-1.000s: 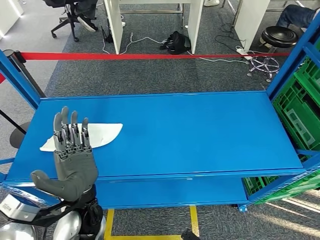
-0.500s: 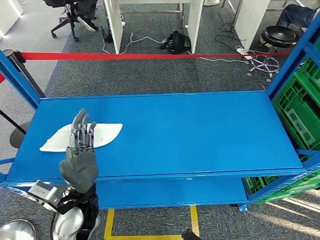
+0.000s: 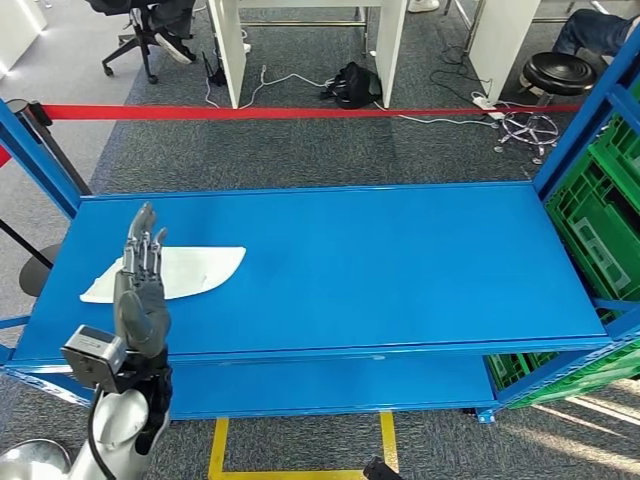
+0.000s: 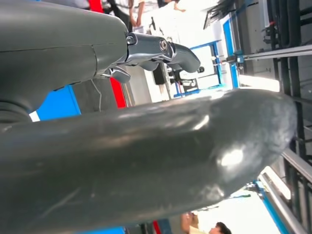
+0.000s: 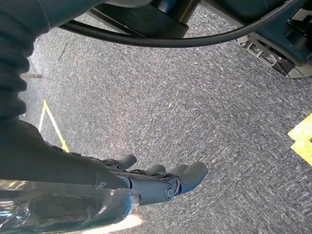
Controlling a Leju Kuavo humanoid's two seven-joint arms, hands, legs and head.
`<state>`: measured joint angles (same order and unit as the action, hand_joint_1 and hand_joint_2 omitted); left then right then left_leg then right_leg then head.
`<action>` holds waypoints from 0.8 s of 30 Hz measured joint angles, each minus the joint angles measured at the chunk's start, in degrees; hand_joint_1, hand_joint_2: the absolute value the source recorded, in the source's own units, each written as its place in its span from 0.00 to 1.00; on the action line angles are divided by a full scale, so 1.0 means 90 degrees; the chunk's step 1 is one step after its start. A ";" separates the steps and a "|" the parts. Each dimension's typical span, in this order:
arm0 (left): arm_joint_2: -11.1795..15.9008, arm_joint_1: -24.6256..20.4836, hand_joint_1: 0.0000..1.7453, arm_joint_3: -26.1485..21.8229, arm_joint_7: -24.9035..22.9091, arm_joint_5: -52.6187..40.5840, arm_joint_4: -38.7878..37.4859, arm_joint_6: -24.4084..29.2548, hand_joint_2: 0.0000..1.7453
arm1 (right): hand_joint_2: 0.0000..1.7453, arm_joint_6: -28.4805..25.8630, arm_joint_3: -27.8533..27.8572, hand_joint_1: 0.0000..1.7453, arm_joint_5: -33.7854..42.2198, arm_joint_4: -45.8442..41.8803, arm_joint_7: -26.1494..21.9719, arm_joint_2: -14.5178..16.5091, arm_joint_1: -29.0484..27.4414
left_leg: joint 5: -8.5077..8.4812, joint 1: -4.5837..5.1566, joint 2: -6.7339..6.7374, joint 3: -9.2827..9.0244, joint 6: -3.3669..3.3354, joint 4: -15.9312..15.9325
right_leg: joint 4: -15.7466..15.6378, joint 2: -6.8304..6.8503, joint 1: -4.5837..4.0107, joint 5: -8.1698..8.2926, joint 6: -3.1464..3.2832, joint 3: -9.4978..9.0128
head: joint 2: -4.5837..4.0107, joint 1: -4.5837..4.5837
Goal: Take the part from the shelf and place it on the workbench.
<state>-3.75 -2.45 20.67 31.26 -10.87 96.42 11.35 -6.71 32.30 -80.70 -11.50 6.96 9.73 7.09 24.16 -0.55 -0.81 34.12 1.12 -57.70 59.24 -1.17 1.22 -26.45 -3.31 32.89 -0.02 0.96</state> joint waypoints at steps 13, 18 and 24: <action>0.0354 -0.0394 0.00 -0.0348 -0.0378 -0.1175 -0.0260 0.0155 1.00 | 1.00 0.0076 0.0000 0.00 -0.0038 0.0000 0.0002 0.0017 0.0024 | -0.0003 -0.0002 0.0000 0.0001 0.0005 0.0000 | 0.0001 -0.0001 -0.0001 0.0001 0.0002 0.0000 | 0.0000 0.0000; 0.0374 -0.0397 0.00 -0.0352 -0.0562 -0.1507 -0.0340 0.0334 1.00 | 1.00 0.0059 0.0000 0.00 -0.0038 -0.0001 0.0002 0.0024 0.0023 | -0.0003 -0.0001 0.0000 0.0001 0.0005 0.0000 | 0.0001 -0.0001 0.0000 0.0001 0.0002 0.0000 | 0.0000 -0.0001; 0.0476 -0.0409 0.00 -0.0383 -0.0963 -0.2104 -0.0472 0.0492 1.00 | 1.00 0.0032 0.0000 0.00 -0.0038 0.0000 0.0013 0.0041 0.0023 | -0.0004 -0.0002 0.0000 0.0001 0.0006 0.0000 | 0.0001 -0.0001 -0.0002 0.0001 0.0002 0.0002 | 0.0000 -0.0001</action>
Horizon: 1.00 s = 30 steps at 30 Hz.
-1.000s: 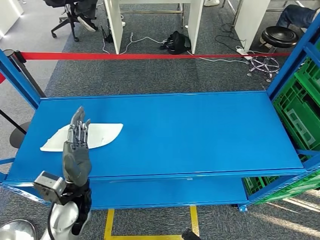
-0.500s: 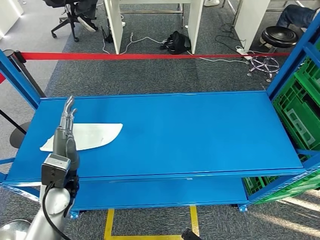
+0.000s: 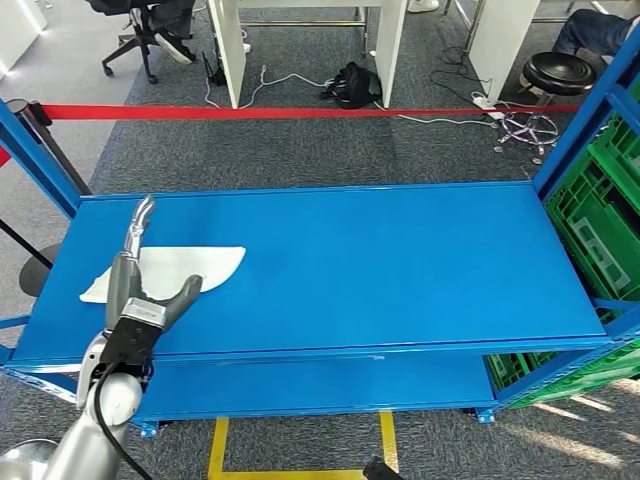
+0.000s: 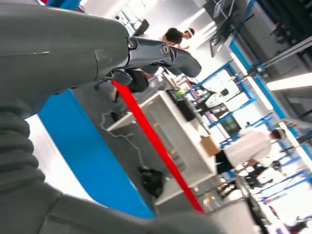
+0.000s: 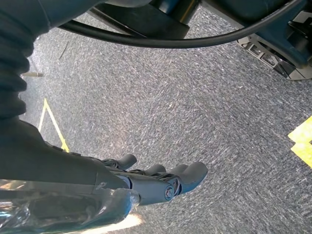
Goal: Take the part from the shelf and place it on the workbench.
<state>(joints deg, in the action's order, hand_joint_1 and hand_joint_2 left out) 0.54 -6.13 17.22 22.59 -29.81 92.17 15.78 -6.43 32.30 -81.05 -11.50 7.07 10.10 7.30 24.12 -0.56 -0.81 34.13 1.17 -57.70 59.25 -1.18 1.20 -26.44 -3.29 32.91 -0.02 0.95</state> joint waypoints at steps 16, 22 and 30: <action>0.0775 -0.0173 0.00 -0.0137 -0.0910 -0.1019 -0.0468 -0.0850 1.00 | 1.00 0.0053 0.0000 0.00 -0.0005 0.0000 -0.0020 0.0005 -0.0002 | -0.0001 -0.0002 0.0001 0.0000 0.0002 0.0000 | 0.0001 -0.0002 -0.0001 0.0001 0.0003 0.0001 | 0.0000 0.0000; 0.1161 -0.0280 0.00 -0.0239 -0.1064 -0.1014 -0.0608 -0.1343 1.00 | 1.00 0.0092 0.0000 0.00 -0.0026 -0.0002 -0.0026 0.0005 0.0002 | -0.0003 -0.0004 0.0001 0.0000 0.0004 0.0000 | 0.0001 -0.0001 -0.0006 0.0002 0.0004 0.0001 | 0.0000 0.0000; 0.1676 -0.0602 0.00 -0.0215 -0.1243 -0.1133 -0.0919 -0.2200 1.00 | 1.00 0.0168 -0.0005 0.00 -0.0064 -0.0002 -0.0018 0.0005 0.0028 | -0.0005 -0.0005 0.0001 0.0001 0.0007 0.0000 | 0.0002 -0.0002 -0.0008 0.0004 0.0007 0.0003 | 0.0000 -0.0001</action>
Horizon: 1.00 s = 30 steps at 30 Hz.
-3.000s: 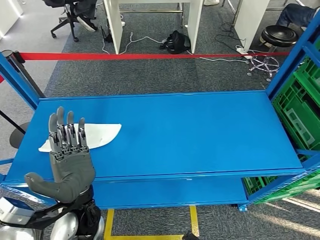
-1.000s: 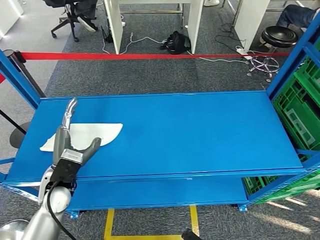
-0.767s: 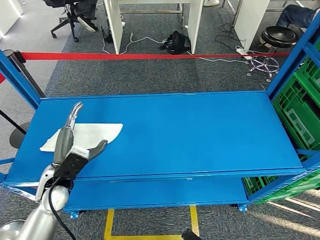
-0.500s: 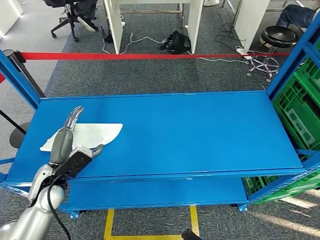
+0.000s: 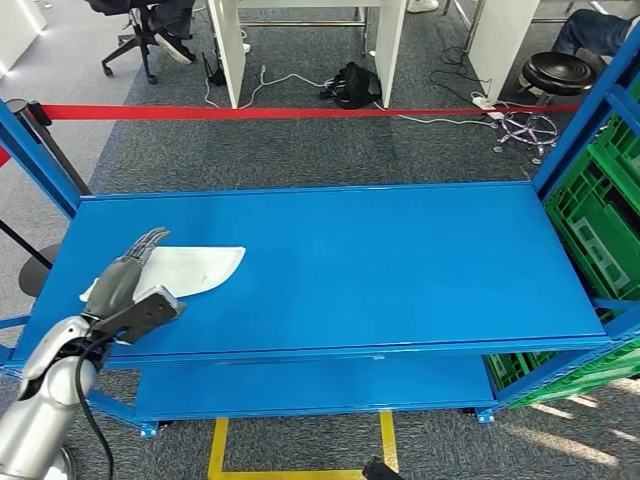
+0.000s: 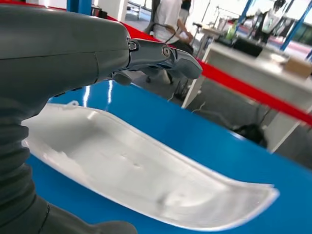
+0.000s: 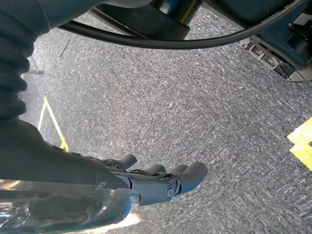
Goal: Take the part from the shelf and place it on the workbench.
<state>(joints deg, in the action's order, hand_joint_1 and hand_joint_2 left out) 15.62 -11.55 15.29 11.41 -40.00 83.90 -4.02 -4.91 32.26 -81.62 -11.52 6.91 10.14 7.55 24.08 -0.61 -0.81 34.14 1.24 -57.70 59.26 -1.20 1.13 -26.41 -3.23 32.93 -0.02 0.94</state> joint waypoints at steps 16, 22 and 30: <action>0.1190 -0.1751 0.00 0.0392 -0.0554 -0.0223 -0.1857 -0.1327 1.00 | 1.00 0.0156 -0.0129 0.00 -0.0065 -0.0002 0.0133 0.0000 0.0114 | -0.0016 -0.0018 0.0001 0.0002 0.0023 0.0000 | 0.0005 -0.0010 -0.0018 0.0015 0.0019 0.0004 | 0.0000 0.0001; 0.1403 -0.2109 0.00 0.0591 -0.0523 -0.0225 -0.2412 -0.1486 1.00 | 1.00 0.0196 -0.0174 0.00 -0.0081 -0.0002 0.0150 -0.0002 0.0160 | -0.0017 -0.0020 0.0001 0.0006 0.0023 0.0000 | 0.0005 -0.0012 -0.0021 0.0016 0.0022 0.0006 | 0.0000 0.0000; 0.1525 -0.2344 0.00 0.0806 -0.0413 -0.0218 -0.2788 -0.1611 1.00 | 1.00 0.0245 -0.0180 0.00 -0.0078 -0.0002 0.0157 -0.0002 0.0177 | -0.0017 -0.0024 0.0001 0.0009 0.0023 0.0000 | 0.0005 -0.0011 -0.0024 0.0016 0.0022 0.0010 | 0.0000 -0.0001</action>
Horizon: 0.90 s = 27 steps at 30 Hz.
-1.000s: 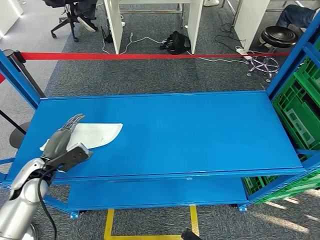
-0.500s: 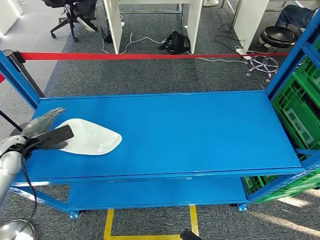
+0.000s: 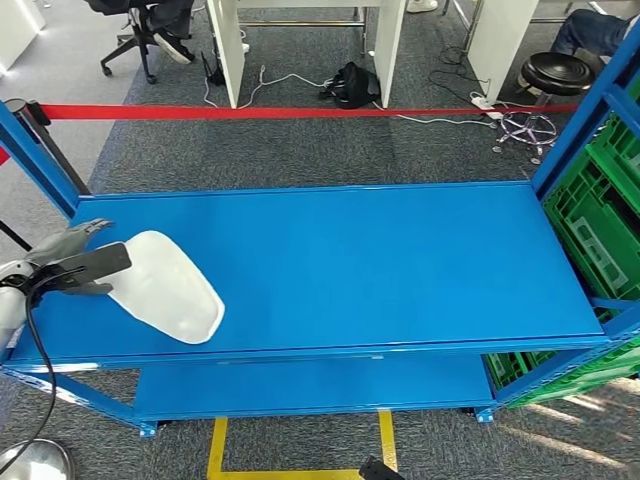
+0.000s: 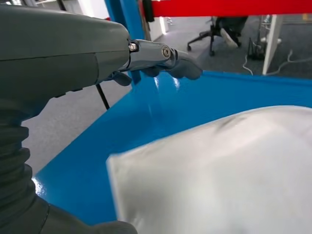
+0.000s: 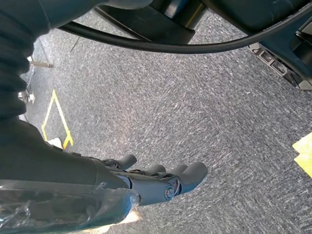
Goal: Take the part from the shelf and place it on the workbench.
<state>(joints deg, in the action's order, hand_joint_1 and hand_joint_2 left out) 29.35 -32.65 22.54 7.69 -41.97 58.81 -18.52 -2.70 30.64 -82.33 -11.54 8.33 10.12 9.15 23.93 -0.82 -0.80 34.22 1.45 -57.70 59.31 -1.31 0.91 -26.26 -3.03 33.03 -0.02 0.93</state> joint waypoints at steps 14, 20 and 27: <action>-0.0547 -0.0049 0.00 0.0316 0.0756 -0.0324 -0.0086 0.1584 1.00 | 1.00 0.0019 -0.0009 0.00 0.0092 0.0000 -0.0059 -0.0004 0.0000 | -0.0001 -0.0002 0.0001 0.0003 0.0000 0.0000 | -0.0001 -0.0003 -0.0002 0.0008 0.0003 0.0005 | 0.0000 -0.0001; -0.0832 0.0002 0.00 0.0350 0.1189 -0.0469 0.0311 0.1767 1.00 | 1.00 0.0046 -0.0112 0.00 0.0038 0.0000 -0.0087 -0.0010 0.0006 | -0.0001 -0.0002 0.0001 0.0004 0.0001 0.0000 | -0.0001 -0.0003 -0.0002 0.0009 0.0003 0.0004 | 0.0000 0.0001; -0.0927 -0.0003 0.00 0.0480 0.1820 -0.0068 0.0608 0.1075 1.00 | 1.00 0.0123 -0.0206 0.00 -0.0027 0.0000 -0.0100 -0.0012 0.0027 | -0.0004 -0.0002 0.0001 0.0005 0.0001 0.0000 | -0.0001 -0.0003 -0.0002 0.0010 0.0003 0.0004 | 0.0000 0.0001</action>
<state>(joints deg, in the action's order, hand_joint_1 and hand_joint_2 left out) 21.01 -32.68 26.86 24.08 -42.58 64.28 -8.85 -1.60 28.79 -82.58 -11.54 7.43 10.01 9.40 23.90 -0.84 -0.79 34.26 1.45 -57.70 59.30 -1.34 0.90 -26.17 -3.00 33.06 -0.02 0.95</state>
